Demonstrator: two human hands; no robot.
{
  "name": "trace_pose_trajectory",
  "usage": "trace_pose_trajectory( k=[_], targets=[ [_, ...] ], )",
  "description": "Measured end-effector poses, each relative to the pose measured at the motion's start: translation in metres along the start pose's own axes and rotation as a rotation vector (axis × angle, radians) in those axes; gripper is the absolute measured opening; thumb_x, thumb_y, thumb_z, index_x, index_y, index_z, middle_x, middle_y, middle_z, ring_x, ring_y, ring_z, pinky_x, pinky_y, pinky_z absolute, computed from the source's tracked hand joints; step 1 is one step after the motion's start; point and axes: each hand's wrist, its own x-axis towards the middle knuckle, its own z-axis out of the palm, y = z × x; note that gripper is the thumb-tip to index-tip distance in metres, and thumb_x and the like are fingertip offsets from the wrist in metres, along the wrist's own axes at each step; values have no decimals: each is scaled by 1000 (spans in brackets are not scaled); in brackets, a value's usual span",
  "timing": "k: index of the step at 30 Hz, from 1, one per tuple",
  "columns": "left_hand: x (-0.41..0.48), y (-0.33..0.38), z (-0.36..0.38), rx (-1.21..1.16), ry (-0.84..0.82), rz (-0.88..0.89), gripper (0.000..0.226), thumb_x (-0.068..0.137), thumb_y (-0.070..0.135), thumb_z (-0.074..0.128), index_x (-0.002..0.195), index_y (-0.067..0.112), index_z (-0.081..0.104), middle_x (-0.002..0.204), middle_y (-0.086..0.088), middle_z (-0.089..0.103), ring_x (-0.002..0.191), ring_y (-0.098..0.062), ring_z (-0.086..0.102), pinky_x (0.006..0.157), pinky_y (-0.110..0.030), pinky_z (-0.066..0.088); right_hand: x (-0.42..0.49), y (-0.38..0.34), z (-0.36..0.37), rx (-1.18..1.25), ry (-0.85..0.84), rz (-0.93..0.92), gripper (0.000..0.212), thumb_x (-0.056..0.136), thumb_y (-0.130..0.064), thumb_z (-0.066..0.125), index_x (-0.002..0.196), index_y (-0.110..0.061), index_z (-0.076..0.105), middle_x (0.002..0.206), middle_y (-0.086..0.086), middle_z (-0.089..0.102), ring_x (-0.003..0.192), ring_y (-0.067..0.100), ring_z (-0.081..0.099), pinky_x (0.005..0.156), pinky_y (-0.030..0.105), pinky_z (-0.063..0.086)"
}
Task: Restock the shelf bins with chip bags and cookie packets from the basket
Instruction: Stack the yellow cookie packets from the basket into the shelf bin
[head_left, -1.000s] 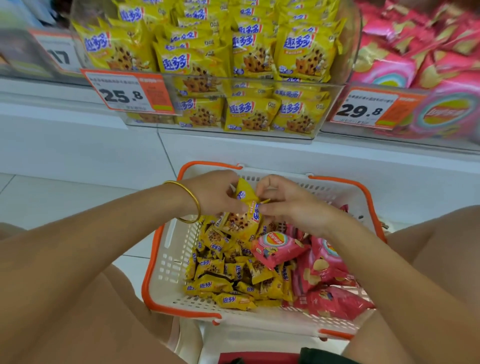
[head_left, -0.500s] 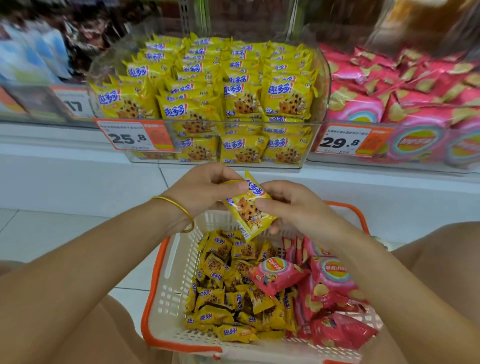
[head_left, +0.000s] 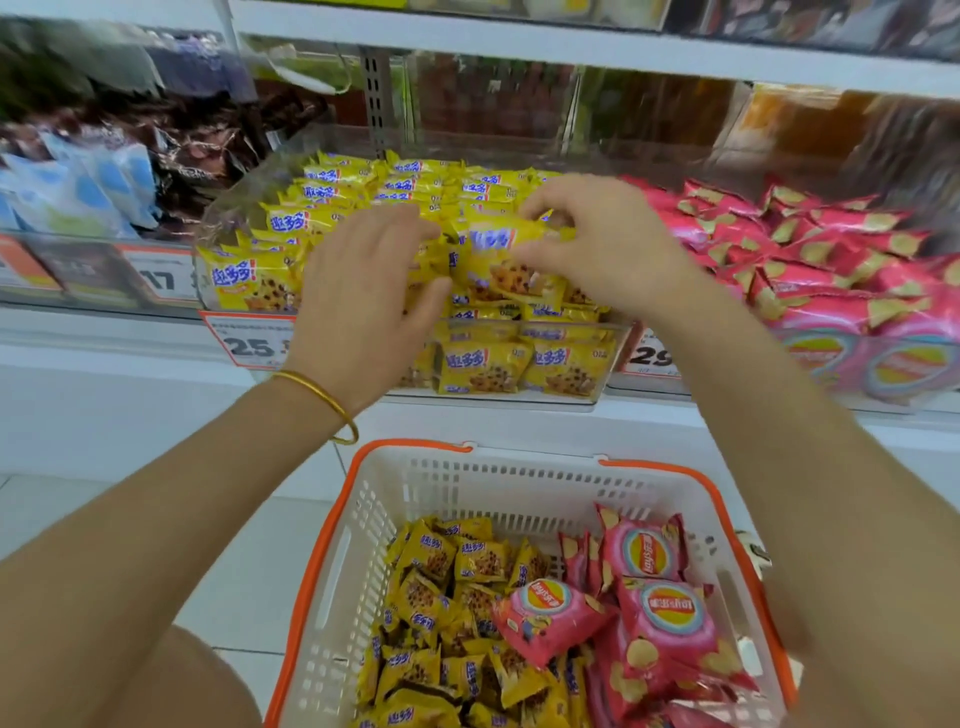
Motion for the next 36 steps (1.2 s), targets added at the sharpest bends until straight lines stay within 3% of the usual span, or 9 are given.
trace_pose_trajectory(
  k=[4, 12, 16, 20, 23, 25, 27, 31, 36],
  targets=[
    [-12, -1, 15, 82, -115, 7, 53, 86, 40, 34, 125, 10, 54, 134, -11, 53, 126, -31, 46, 106, -52, 32, 11, -4, 27, -191, -120, -57, 36, 87, -32, 64, 120, -20, 58, 123, 4, 58, 114, 23, 52, 93, 38, 43],
    [-16, -4, 22, 171, -117, 63, 50, 93, 36, 30, 130, 9, 50, 138, -11, 49, 129, -29, 44, 111, -50, 24, 7, -9, 38, -205, -72, -85, 31, 85, -28, 67, 110, -14, 54, 105, 6, 47, 97, 28, 54, 82, 41, 46],
    [-16, -3, 19, 131, -74, 86, 47, 94, 33, 34, 129, 6, 51, 137, -13, 49, 129, -32, 43, 112, -50, 24, -2, -6, 36, -262, -73, -102, 29, 90, -31, 61, 115, -19, 56, 113, 5, 48, 100, 27, 54, 79, 41, 48],
    [-30, 13, 0, 70, 107, 149, 36, 92, 22, 45, 120, 3, 57, 126, -15, 56, 114, -37, 49, 94, -48, 38, -36, -3, 21, -274, 196, -166, 28, 90, -24, 58, 117, -20, 61, 112, 6, 55, 106, 25, 54, 80, 37, 49],
    [-57, 23, -4, -25, 6, 192, 29, 89, 16, 46, 111, 3, 59, 114, -14, 58, 103, -35, 52, 86, -44, 39, -84, 1, 33, 34, 324, -148, 20, 86, -12, 57, 104, -14, 65, 98, 2, 59, 81, 12, 54, 72, 28, 44],
    [-79, 21, 7, -12, -193, 224, 30, 87, 19, 44, 110, 6, 59, 112, -12, 58, 101, -33, 52, 85, -44, 42, -116, 5, 71, 150, 76, -31, 17, 89, -10, 56, 103, -15, 64, 93, 0, 58, 72, 11, 52, 69, 28, 44],
    [-100, 15, 22, 49, -396, 244, 35, 84, 23, 39, 108, 9, 61, 111, -10, 59, 99, -33, 54, 80, -47, 48, -142, 17, 125, 111, -343, 63, 19, 92, -12, 53, 108, -16, 64, 96, 0, 61, 77, 13, 55, 72, 30, 46],
    [-127, 1, 41, 144, -632, 261, 38, 77, 27, 37, 93, 11, 68, 99, -10, 64, 89, -33, 62, 67, -43, 53, -184, 41, 222, -43, -962, 4, 25, 92, -12, 52, 117, -13, 54, 106, 6, 58, 94, 19, 55, 69, 31, 42],
    [-133, -4, 44, 136, -689, 217, 21, 81, 16, 56, 95, 6, 68, 103, -14, 63, 96, -36, 60, 71, -47, 53, -246, 52, 277, -543, -1172, -208, 41, 86, -21, 63, 125, -9, 53, 124, 15, 53, 121, 33, 42, 90, 46, 47]
  ],
)
